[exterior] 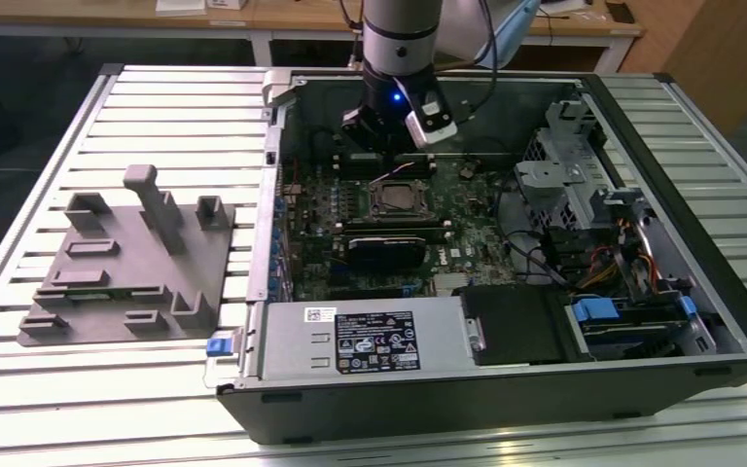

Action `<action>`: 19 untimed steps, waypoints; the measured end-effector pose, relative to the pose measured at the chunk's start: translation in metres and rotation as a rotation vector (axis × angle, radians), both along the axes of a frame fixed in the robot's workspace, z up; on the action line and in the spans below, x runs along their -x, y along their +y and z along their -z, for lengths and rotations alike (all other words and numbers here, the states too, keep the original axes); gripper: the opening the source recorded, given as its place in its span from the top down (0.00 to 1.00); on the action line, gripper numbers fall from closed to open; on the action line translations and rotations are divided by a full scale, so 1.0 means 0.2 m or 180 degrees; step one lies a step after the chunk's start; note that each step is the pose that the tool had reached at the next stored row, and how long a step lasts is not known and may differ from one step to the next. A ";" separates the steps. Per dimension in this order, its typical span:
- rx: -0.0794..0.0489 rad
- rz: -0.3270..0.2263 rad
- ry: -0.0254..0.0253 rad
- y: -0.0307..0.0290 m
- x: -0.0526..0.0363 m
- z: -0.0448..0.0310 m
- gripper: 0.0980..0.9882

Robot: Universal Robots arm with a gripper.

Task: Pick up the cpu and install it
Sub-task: 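Install the first cpu locking lever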

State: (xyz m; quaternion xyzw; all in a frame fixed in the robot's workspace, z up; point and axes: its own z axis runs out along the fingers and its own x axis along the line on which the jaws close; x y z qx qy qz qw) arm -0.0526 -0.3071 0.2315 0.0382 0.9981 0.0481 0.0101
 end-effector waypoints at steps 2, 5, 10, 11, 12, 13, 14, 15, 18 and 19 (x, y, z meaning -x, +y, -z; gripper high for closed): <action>0.0000 0.0000 0.0000 0.000 0.000 0.001 0.99; -0.0001 0.0001 -0.0001 0.003 0.000 0.003 0.99; 0.0000 0.0000 0.0000 0.018 0.000 0.012 0.99; 0.0000 0.0000 0.0000 0.022 -0.001 0.015 0.99; 0.0000 0.0000 0.0000 0.025 -0.002 0.018 0.99; 0.0000 0.0000 0.0000 0.028 -0.003 0.021 0.99; 0.0000 0.0000 0.0000 0.033 -0.004 0.025 0.99; 0.0000 0.0000 0.0000 0.039 -0.005 0.028 0.99; 0.0000 0.0000 0.0000 0.062 -0.010 0.038 0.99; 0.0001 0.0000 0.0000 0.067 -0.012 0.040 0.99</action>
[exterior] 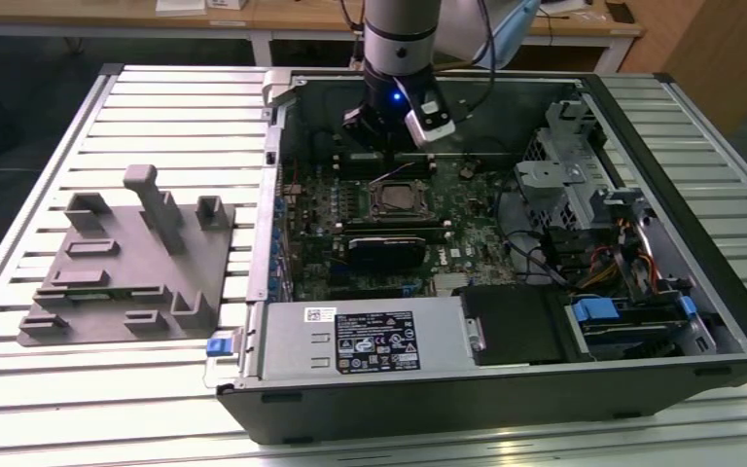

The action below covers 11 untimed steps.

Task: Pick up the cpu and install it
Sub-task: 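Install the first cpu locking lever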

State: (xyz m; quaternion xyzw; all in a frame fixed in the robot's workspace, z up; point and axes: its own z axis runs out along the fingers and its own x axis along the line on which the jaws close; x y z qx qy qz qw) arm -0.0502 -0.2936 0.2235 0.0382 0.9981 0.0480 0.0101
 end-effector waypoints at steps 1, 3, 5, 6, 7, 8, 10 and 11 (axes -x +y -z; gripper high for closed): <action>0.0000 0.0000 0.0000 0.003 -0.003 0.002 0.99; 0.0000 0.0000 0.0000 0.008 -0.011 0.007 0.99; 0.0000 0.0000 0.0000 0.012 -0.019 0.010 0.99; 0.0000 0.0000 0.0000 0.013 -0.022 0.011 0.99; 0.0000 0.0000 0.0000 0.013 -0.026 0.012 0.99; 0.0000 0.0000 0.0000 0.013 -0.030 0.014 0.99; 0.0001 0.0000 0.0000 0.014 -0.039 0.017 0.99; 0.0001 0.0000 0.0000 0.014 -0.044 0.020 0.99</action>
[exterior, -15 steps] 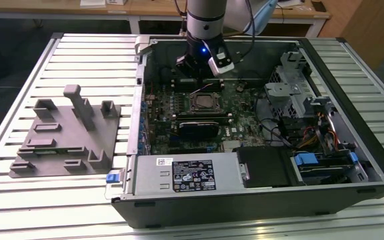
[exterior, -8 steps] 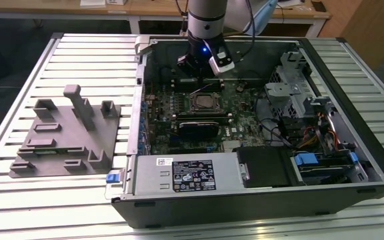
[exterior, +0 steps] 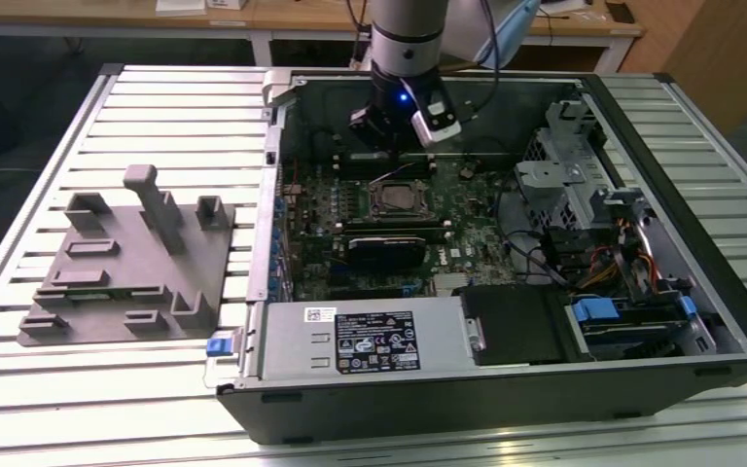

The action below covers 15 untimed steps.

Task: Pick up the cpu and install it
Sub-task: 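Install the first cpu locking lever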

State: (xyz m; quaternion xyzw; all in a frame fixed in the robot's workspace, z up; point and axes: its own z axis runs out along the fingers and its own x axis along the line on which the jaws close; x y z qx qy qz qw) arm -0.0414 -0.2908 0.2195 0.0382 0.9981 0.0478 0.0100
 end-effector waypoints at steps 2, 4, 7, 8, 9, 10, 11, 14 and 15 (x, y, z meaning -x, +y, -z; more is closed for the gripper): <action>0.0000 0.0000 0.0000 0.000 -0.013 0.005 0.99; 0.0000 0.0000 0.0000 0.001 -0.023 0.010 0.99; 0.0000 0.0000 0.0001 0.001 -0.040 0.017 0.99; 0.0000 0.0000 0.0001 0.001 -0.047 0.019 0.99; 0.0000 0.0000 0.0002 0.001 -0.055 0.021 0.99; 0.0000 0.0000 0.0003 0.001 -0.064 0.024 0.99; 0.0000 -0.0001 0.0004 0.001 -0.072 0.026 0.99; 0.0000 0.0000 0.0006 0.001 -0.084 0.038 0.99; 0.0000 0.0000 0.0006 0.001 -0.086 0.044 0.99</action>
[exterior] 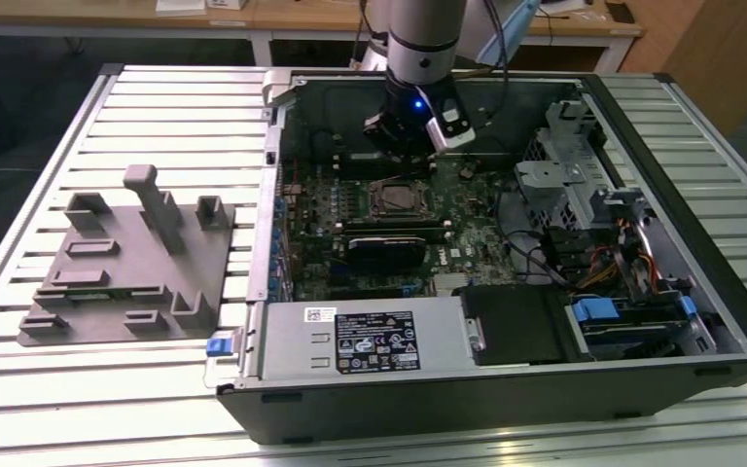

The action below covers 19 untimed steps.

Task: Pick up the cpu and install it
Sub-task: 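Install the first cpu locking lever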

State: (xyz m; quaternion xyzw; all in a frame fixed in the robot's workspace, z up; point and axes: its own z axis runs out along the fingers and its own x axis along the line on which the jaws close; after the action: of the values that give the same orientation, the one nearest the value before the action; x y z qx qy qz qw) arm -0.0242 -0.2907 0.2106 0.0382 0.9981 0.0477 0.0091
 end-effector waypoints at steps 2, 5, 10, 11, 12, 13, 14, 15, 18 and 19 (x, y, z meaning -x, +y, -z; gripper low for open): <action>0.0000 0.0000 0.0001 0.000 -0.005 0.015 0.99; 0.0001 0.0000 0.0001 0.000 -0.010 0.035 0.99; 0.0003 0.0000 0.0002 0.000 -0.011 0.048 0.99; 0.0003 0.0000 0.0002 0.000 -0.011 0.048 0.99; 0.0004 0.0000 0.0002 0.000 -0.011 0.048 0.99; 0.0003 0.0000 0.0002 0.000 -0.011 0.048 0.99; 0.0003 0.0000 0.0001 0.000 -0.011 0.046 0.99; 0.0003 0.0000 0.0001 0.000 -0.012 0.046 0.99; 0.0005 0.0000 0.0002 0.000 -0.011 0.044 0.99; 0.0004 0.0000 0.0001 0.000 -0.011 0.043 0.99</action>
State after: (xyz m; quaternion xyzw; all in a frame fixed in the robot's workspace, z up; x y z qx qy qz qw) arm -0.0220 -0.2907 0.2020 0.0382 0.9981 0.0470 0.0090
